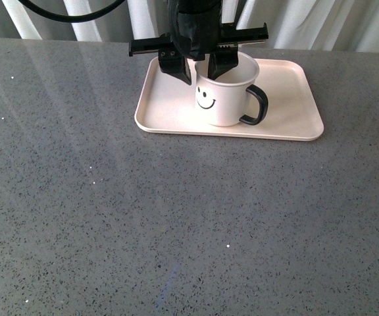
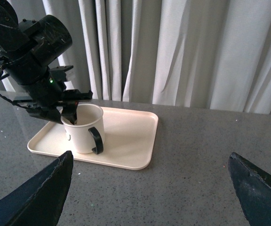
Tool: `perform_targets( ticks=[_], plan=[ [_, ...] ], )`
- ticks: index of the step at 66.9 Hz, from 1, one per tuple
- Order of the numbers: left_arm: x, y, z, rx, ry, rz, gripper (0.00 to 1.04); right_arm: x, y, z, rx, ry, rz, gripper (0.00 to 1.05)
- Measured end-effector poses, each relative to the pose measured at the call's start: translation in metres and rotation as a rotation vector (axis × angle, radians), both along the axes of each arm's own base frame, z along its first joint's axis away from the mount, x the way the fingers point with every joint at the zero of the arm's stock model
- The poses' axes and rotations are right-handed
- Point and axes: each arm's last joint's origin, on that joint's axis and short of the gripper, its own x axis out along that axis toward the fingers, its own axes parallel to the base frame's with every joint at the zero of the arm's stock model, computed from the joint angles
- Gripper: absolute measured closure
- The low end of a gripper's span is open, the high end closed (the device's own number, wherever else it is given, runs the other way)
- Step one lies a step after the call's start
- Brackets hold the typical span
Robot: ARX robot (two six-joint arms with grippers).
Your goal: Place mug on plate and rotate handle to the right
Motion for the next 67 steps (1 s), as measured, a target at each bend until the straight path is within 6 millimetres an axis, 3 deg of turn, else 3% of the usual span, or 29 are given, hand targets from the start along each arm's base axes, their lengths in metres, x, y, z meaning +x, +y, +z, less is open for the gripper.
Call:
perform_targets(
  ticks=[26, 36, 48, 59, 67],
  plan=[
    [-0.002, 0.003, 0.002, -0.019, -0.022, -0.001, 0.07, 0.0, 0.0, 0.0, 0.0, 0.0, 0.0, 0.09],
    [-0.004, 0.017, 0.023, -0.049, -0.076, 0.017, 0.09, 0.0, 0.0, 0.0, 0.0, 0.0, 0.0, 0.09],
    [-0.011, 0.039, 0.066, -0.087, -0.198, 0.033, 0.09, 0.0, 0.0, 0.0, 0.0, 0.0, 0.0, 0.09],
    [-0.028, 0.061, 0.101, -0.128, -0.357, 0.007, 0.09, 0.0, 0.0, 0.0, 0.0, 0.0, 0.0, 0.09],
    [-0.042, 0.075, 0.115, -0.144, -0.463, -0.026, 0.09, 0.0, 0.0, 0.0, 0.0, 0.0, 0.0, 0.09]
  ],
)
